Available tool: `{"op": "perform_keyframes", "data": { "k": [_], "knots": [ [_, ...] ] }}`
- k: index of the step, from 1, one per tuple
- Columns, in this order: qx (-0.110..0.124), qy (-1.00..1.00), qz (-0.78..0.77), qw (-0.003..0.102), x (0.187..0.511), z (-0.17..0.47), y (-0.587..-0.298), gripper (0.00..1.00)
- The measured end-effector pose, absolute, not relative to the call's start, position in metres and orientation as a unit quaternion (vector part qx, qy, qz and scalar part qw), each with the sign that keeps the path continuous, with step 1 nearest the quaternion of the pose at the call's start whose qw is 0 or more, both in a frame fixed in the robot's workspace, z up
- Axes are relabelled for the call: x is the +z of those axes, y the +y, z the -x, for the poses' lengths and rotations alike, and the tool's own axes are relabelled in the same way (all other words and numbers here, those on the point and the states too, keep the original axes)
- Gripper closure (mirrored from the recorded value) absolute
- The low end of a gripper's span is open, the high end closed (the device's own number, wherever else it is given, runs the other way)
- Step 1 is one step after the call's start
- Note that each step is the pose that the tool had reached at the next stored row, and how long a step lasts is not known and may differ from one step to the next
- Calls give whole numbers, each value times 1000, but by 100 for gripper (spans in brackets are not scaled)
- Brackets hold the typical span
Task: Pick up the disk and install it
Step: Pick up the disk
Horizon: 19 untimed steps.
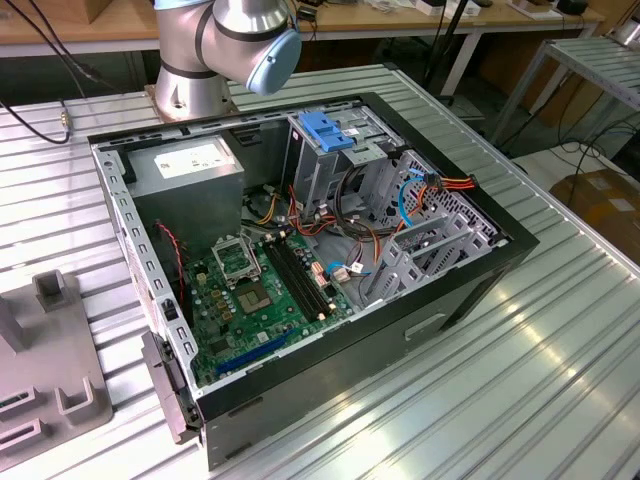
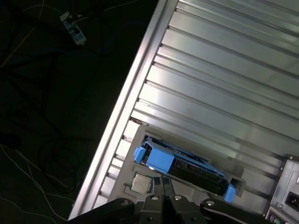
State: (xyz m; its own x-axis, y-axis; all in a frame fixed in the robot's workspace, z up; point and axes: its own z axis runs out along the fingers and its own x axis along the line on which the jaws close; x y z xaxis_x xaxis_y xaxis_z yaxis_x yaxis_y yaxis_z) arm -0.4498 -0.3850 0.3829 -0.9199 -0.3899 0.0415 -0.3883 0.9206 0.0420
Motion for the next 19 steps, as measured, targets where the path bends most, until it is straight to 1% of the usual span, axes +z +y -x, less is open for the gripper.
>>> {"op": "perform_keyframes", "data": {
  "k": [19],
  "knots": [
    [-12,-933,-360,27,383,450,-385,90]
  ]
}}
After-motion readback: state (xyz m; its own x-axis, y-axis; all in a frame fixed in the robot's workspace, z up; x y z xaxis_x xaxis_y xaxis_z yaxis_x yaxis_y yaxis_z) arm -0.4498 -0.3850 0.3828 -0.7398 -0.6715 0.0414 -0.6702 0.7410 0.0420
